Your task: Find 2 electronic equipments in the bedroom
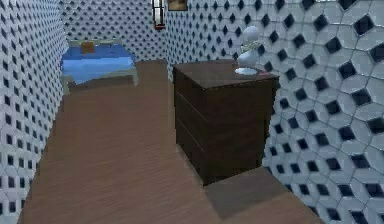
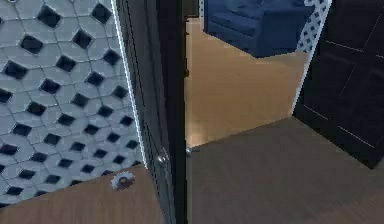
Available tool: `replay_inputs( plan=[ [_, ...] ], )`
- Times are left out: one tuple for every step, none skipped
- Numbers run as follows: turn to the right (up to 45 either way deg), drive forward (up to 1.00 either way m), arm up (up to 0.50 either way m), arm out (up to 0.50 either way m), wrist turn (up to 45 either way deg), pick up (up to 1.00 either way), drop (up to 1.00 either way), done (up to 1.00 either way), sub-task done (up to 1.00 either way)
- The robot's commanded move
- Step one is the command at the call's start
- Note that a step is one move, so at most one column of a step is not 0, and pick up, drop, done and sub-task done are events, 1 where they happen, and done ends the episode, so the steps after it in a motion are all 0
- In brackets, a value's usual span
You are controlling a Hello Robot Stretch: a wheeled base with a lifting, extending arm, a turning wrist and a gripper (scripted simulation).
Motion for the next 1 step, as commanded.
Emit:
replay_inputs(
  plan=[
    [33.0,0.00,0.00,0.00,0.0,0.00,0.00,0.00,0.00]
  ],
)
